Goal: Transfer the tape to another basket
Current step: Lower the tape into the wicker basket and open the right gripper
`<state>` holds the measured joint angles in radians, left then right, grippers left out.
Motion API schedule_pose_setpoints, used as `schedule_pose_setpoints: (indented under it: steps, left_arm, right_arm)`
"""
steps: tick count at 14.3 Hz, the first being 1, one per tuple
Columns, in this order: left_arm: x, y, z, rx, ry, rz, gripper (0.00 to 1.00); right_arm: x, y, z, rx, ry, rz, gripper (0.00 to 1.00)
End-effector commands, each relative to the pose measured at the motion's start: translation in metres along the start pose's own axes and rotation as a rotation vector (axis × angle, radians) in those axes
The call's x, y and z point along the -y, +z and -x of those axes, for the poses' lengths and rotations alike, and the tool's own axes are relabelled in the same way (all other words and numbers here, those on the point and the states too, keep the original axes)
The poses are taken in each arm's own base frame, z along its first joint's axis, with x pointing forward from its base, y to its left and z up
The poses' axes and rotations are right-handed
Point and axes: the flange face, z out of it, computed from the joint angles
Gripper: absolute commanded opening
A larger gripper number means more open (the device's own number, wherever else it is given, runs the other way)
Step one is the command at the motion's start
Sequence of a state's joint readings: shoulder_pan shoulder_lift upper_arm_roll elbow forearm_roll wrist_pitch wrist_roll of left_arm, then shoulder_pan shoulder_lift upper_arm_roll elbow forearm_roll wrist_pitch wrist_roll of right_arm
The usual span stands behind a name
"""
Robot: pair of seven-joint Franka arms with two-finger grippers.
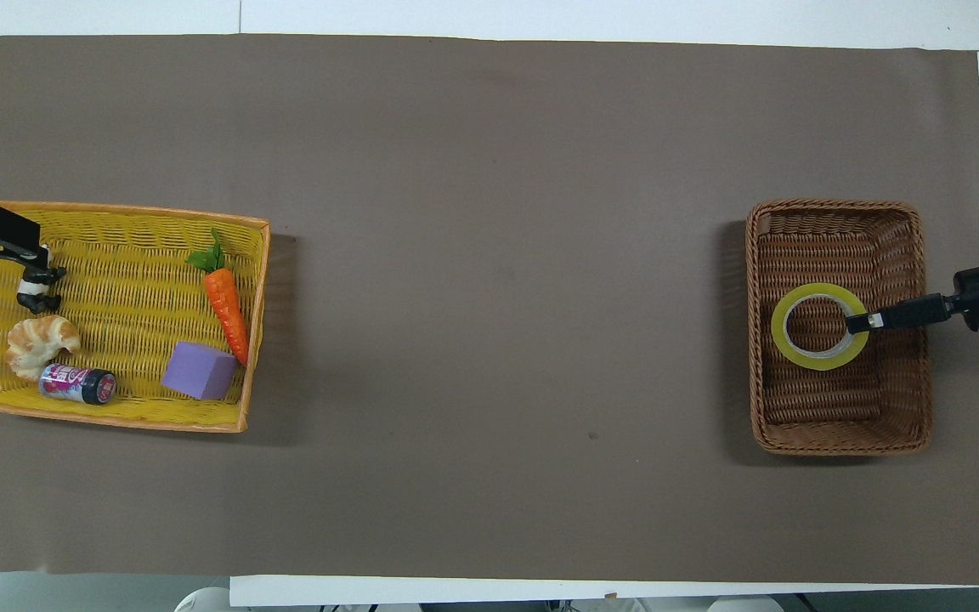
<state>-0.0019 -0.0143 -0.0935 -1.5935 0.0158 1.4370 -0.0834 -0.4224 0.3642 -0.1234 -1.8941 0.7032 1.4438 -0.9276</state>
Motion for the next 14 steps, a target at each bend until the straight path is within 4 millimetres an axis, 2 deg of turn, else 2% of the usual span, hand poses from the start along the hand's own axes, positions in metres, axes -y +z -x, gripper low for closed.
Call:
schedule_pose_setpoints:
  steps: [1, 3, 5, 7, 8, 9, 10, 14]
  left_arm:
    - [-0.008, -0.013, 0.006, 0.007, 0.026, 0.01, 1.0]
    - [-0.01, -0.013, 0.008, -0.002, 0.032, 0.008, 1.0]
    - [-0.017, -0.002, 0.006, -0.008, 0.043, 0.007, 1.0]
    - [-0.018, -0.004, 0.006, -0.042, 0.044, 0.009, 1.0]
    - [-0.018, -0.003, 0.005, -0.04, 0.043, 0.011, 1.0]
    - [-0.015, -0.005, 0.005, -0.043, 0.036, 0.01, 1.0]
    - [-0.008, -0.006, 0.005, -0.048, 0.023, 0.012, 1.0]
    - [0.012, 0.002, 0.005, -0.021, -0.017, 0.012, 1.0]
  right_arm:
    - [0.0, 0.002, 0.009, 0.01, -0.016, 0.03, 0.0]
    - [-0.003, 0.001, 0.01, 0.016, -0.026, 0.05, 0.0]
    - [-0.005, 0.002, 0.01, 0.015, -0.03, 0.064, 0.01]
    - [-0.004, 0.008, 0.008, 0.023, -0.032, 0.065, 0.02]
    - [-0.003, 0.009, 0.007, 0.028, -0.035, 0.066, 0.08]
    - [-0.002, 0.009, 0.006, 0.028, -0.038, 0.068, 0.7]
    - [-0.001, 0.009, 0.005, 0.028, -0.037, 0.069, 0.98]
    - [0.001, 0.007, 0.002, 0.024, -0.047, 0.08, 0.99]
